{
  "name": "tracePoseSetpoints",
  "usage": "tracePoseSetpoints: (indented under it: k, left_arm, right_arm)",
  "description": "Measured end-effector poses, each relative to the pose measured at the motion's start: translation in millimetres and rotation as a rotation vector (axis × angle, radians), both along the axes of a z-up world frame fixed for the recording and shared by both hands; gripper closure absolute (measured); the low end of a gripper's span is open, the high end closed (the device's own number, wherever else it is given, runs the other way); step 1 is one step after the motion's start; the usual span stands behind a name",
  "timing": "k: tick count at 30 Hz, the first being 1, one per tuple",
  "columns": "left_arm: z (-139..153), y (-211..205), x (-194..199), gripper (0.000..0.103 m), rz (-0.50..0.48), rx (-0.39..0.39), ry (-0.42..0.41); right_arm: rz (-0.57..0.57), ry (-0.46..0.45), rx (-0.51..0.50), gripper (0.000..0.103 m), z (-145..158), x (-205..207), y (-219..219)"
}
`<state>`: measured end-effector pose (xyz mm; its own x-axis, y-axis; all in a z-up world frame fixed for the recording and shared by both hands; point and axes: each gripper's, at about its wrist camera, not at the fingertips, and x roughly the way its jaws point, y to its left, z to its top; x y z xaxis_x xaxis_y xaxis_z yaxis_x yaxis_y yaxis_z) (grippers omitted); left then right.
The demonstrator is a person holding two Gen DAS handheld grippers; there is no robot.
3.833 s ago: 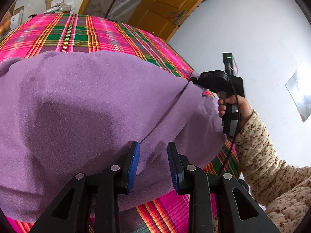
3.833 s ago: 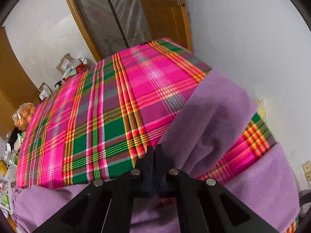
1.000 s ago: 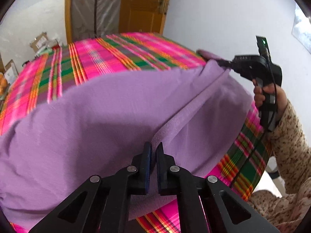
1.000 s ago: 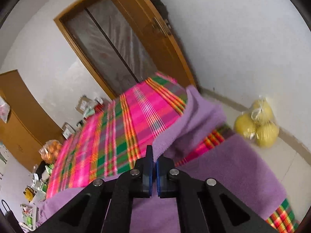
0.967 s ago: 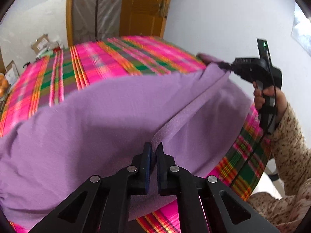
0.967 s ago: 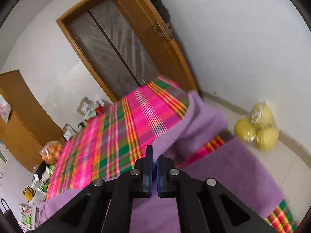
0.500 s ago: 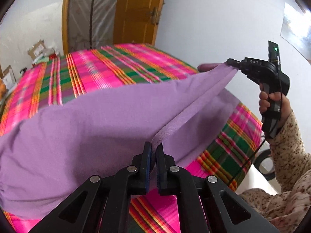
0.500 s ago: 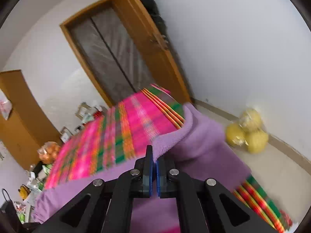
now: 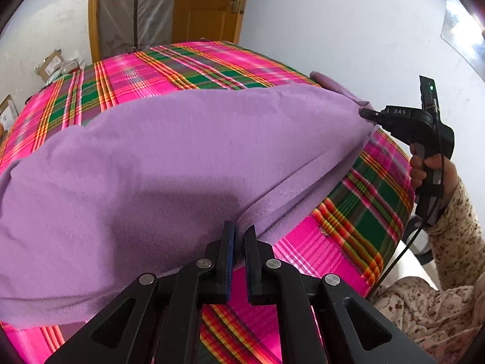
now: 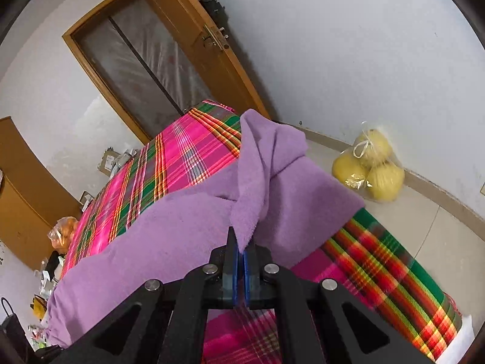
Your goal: Fold clothes
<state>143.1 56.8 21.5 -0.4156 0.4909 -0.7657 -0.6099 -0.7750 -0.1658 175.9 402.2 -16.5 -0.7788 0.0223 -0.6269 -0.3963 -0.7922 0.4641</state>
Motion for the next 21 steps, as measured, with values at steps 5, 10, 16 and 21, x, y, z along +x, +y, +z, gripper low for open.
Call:
tracePoseSetpoints:
  k: [5,10,16,21]
  left_arm:
    - [-2.0,-2.9,-0.6,0.097,-0.004,0.011,-0.017]
    - [-1.8,-3.0,5.0,0.095,-0.021,0.005,-0.019]
    - [-0.9,-2.8,9.2,0.095,-0.045,0.001,-0.03]
    - [9.4,2.0,19.9,0.092,-0.142,-0.016,-0.02]
  right_arm:
    - [0.001,-0.01,0.004,0.1,-3.9,2.0,-1.4]
    - [-0.002,-0.024,0.048,0.099,-2.1,3.0,-3.2]
    - [0.004,-0.077,0.178,0.094,6.7,2.5,-11.9]
    - [-0.038,-0.079,0.342,0.091,26.9,10.5,-26.6]
